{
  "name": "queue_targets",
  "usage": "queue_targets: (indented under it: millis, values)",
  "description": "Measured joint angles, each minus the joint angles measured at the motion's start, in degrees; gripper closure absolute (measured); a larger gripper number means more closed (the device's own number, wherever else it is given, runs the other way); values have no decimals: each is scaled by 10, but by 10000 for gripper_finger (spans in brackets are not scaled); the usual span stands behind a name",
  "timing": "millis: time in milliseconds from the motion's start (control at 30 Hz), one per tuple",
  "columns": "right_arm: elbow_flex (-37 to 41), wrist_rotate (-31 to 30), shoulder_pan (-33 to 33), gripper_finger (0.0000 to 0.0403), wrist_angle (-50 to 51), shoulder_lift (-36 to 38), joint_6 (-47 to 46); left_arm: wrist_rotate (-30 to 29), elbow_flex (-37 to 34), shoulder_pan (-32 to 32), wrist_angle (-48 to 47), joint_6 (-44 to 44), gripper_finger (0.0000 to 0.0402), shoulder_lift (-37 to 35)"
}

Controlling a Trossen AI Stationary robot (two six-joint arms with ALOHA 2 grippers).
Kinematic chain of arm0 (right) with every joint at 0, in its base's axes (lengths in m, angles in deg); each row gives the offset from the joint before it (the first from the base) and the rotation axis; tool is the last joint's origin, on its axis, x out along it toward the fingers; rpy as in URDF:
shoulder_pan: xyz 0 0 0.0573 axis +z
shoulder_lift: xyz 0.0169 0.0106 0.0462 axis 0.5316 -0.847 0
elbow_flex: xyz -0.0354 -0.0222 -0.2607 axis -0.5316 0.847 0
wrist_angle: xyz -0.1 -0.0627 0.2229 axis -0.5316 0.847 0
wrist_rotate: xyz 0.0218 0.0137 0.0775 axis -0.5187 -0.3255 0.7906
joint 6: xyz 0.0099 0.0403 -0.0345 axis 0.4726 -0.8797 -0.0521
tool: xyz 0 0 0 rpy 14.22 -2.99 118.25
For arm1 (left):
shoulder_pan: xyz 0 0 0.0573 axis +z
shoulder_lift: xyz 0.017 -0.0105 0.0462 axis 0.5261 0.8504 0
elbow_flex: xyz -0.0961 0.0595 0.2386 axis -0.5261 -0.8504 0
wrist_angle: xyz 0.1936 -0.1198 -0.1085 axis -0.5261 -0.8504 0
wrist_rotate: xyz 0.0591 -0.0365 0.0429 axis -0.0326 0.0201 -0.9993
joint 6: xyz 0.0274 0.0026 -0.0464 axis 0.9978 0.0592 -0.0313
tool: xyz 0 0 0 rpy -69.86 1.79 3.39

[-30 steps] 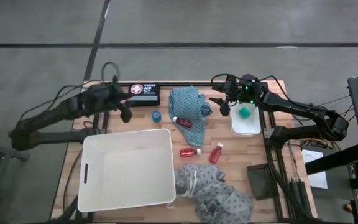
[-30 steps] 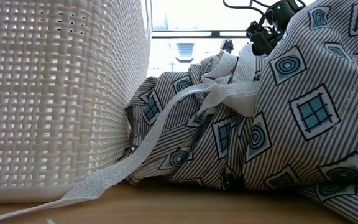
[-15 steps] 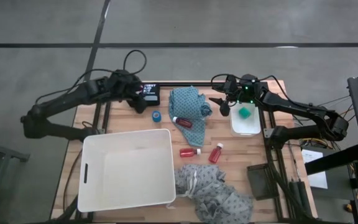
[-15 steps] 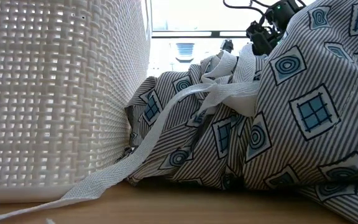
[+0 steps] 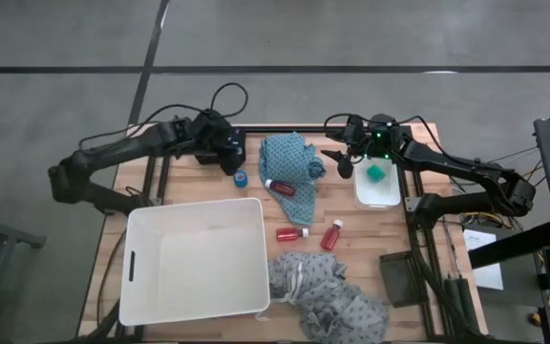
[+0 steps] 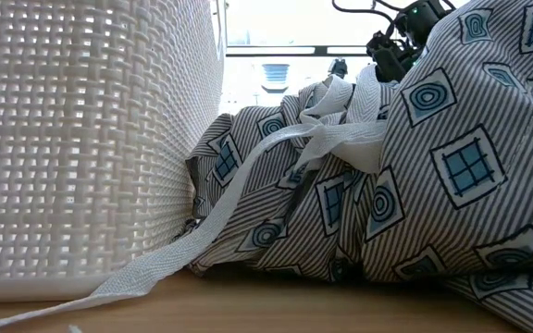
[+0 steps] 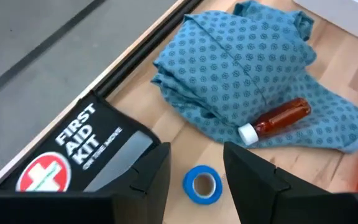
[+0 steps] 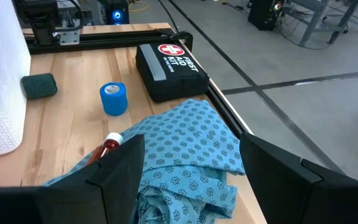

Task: Pick & Place Medicine items
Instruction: Put the blue bandage into the small white bin

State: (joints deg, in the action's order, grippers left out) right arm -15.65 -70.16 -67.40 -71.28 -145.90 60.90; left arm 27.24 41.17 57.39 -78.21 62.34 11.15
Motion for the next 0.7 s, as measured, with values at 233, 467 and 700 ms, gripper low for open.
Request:
queue_targets:
  millis: [233, 467, 700]
  values:
    - [0, 0, 0, 142, 0, 0, 0, 3, 40, 3, 23, 10, 238, 57]
    - [0, 0, 0, 142, 0, 0, 0, 10, 82, 4, -4, -5, 164, 125]
    - [0, 0, 0, 142, 0, 0, 0, 22, 113, 4, -90, -5, 100, 172]
